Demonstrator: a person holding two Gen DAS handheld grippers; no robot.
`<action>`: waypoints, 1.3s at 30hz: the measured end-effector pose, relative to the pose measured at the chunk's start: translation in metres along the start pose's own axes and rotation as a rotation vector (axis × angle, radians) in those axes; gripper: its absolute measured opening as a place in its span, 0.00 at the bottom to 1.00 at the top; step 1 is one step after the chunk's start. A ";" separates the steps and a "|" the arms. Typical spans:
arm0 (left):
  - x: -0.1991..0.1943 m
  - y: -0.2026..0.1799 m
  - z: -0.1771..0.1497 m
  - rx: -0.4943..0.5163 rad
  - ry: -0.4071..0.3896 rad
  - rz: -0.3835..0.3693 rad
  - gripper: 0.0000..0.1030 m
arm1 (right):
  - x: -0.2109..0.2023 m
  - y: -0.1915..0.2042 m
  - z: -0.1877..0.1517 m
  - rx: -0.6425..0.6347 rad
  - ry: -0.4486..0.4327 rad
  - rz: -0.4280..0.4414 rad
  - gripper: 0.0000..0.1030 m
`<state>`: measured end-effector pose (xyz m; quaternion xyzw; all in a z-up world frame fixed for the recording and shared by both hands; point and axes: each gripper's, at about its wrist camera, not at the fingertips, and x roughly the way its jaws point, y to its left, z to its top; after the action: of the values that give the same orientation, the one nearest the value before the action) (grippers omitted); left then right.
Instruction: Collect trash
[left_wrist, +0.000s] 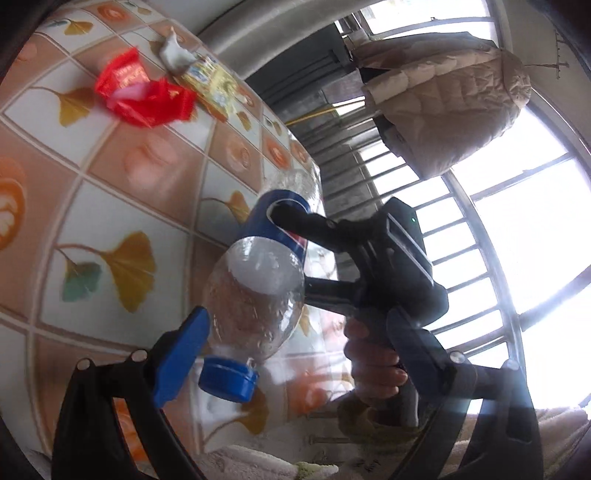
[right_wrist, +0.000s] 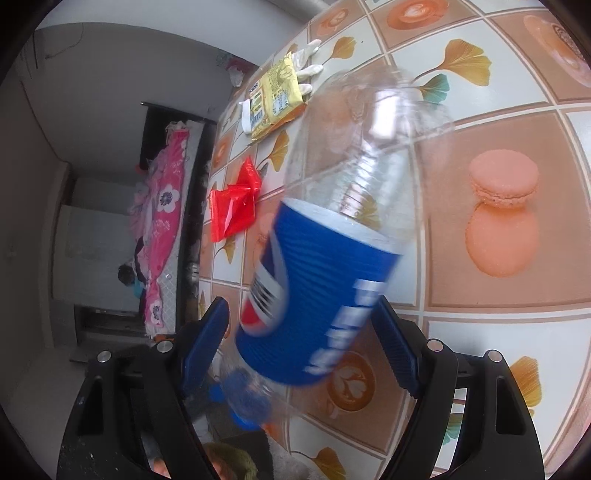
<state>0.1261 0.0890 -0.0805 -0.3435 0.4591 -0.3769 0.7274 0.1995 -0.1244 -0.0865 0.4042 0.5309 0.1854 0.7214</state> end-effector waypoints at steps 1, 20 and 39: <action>0.004 -0.004 -0.004 0.003 0.013 -0.016 0.91 | -0.002 0.000 -0.001 0.000 -0.004 -0.003 0.70; -0.035 0.037 0.104 -0.115 -0.238 0.471 0.91 | -0.073 -0.022 0.001 -0.188 -0.071 -0.203 0.55; 0.008 0.054 0.138 0.031 -0.182 0.670 0.09 | -0.078 -0.024 -0.001 -0.240 -0.078 -0.244 0.55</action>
<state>0.2694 0.1295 -0.0823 -0.1947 0.4740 -0.0917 0.8538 0.1664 -0.1931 -0.0577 0.2545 0.5217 0.1431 0.8016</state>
